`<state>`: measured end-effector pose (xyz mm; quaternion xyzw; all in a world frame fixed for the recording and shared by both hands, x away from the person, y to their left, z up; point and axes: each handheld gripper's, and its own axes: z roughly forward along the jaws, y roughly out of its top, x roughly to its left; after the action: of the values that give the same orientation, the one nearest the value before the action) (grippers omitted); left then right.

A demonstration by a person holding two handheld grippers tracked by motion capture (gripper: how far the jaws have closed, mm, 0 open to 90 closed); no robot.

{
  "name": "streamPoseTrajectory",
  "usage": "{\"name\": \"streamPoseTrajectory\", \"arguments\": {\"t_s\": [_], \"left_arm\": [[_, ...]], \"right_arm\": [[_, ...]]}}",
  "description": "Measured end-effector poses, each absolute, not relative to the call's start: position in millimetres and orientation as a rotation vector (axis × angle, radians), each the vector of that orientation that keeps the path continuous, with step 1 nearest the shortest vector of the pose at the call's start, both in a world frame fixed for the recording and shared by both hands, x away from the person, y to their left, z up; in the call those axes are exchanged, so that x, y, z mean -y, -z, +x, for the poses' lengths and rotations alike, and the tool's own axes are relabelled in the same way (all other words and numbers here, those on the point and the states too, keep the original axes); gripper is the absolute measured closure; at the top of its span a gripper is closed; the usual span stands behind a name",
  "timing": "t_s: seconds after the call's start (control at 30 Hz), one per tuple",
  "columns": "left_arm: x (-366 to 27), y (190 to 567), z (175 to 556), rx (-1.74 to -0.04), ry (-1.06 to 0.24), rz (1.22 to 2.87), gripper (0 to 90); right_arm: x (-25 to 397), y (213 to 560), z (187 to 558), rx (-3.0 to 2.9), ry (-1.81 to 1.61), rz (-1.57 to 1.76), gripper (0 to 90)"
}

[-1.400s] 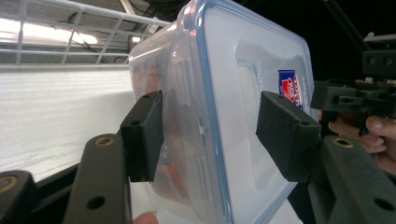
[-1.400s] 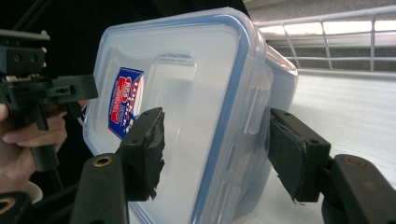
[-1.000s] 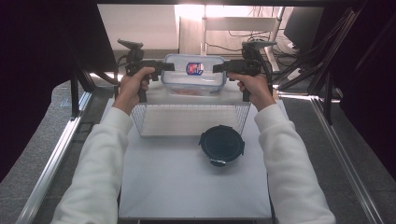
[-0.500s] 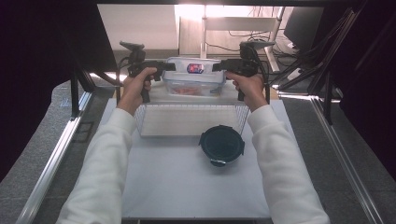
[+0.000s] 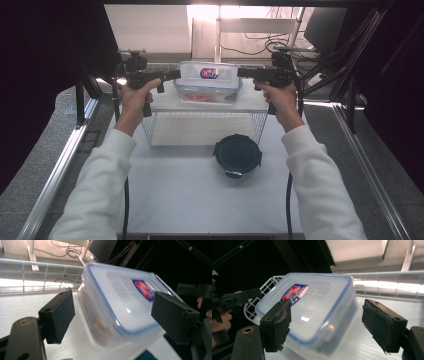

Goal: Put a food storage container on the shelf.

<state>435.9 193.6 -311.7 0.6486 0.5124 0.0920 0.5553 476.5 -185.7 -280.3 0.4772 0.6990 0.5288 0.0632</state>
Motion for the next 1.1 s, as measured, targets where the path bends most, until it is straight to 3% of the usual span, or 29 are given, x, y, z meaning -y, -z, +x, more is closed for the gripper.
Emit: {"name": "streamPoseTrajectory", "arguments": {"t_s": [0.43, 0.73, 1.1], "left_arm": [[-197, 340, 359, -1.140, -0.310, 1.696, 22.8], [-191, 379, 300, -1.101, -0.350, 1.793, 23.4], [-191, 423, 272, -1.137, -0.336, 1.865, 23.7]], "right_arm": [[230, 303, 402, -2.248, -1.518, 1.120, 26.7], [252, 353, 350, -2.300, -1.482, 1.062, 29.0], [270, 404, 325, -2.342, -1.445, 1.133, 30.1]]}}
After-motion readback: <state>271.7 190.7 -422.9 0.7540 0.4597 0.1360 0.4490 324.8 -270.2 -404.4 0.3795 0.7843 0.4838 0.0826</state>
